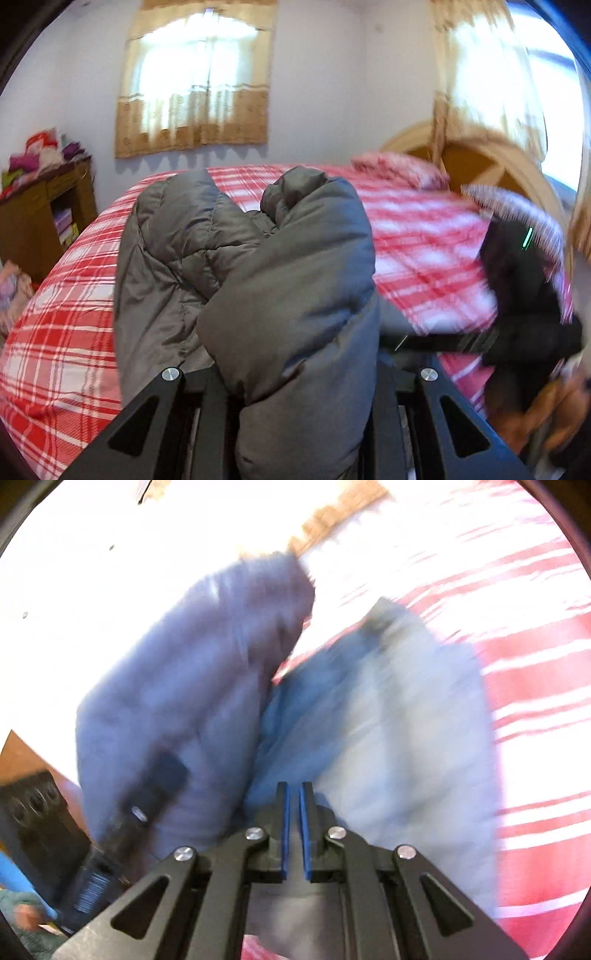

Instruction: Fold large clothes

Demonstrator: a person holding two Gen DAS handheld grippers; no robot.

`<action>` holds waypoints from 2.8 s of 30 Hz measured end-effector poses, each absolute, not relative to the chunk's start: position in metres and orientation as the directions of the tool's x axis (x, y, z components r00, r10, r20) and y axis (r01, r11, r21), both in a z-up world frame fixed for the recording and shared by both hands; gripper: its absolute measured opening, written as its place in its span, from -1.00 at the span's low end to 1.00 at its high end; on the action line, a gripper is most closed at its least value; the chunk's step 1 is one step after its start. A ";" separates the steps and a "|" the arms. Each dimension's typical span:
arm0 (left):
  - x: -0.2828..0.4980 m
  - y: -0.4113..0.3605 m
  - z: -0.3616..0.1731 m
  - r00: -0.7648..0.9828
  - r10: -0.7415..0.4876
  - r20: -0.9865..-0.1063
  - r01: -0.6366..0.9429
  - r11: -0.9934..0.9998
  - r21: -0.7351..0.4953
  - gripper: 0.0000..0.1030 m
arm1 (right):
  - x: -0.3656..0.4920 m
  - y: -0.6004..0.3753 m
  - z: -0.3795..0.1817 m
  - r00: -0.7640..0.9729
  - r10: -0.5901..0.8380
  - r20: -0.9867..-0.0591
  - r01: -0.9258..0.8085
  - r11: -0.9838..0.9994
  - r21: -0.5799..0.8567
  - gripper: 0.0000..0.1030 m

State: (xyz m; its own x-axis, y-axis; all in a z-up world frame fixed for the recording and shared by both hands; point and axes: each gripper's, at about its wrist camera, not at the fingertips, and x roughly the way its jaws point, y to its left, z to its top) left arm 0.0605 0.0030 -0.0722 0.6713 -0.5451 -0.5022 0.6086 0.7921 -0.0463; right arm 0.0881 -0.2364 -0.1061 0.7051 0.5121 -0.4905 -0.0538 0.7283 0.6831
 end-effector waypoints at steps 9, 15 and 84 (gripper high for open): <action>0.039 -0.050 -0.114 0.651 -0.483 -0.585 0.678 0.717 0.162 -0.59 | 0.063 -0.296 -0.084 0.775 0.423 -0.469 0.007 0.737 0.676 -0.06; 0.039 -0.054 -0.119 0.649 -0.470 -0.599 0.687 0.700 0.196 -0.58 | 0.077 -0.275 -0.050 0.790 0.405 -0.461 -0.058 0.797 0.602 -0.17; 0.150 0.085 -0.083 0.667 -0.523 -0.530 0.340 0.847 -0.408 0.02 | 0.127 -0.208 -0.065 0.707 0.586 -0.397 -0.353 0.778 0.520 -0.81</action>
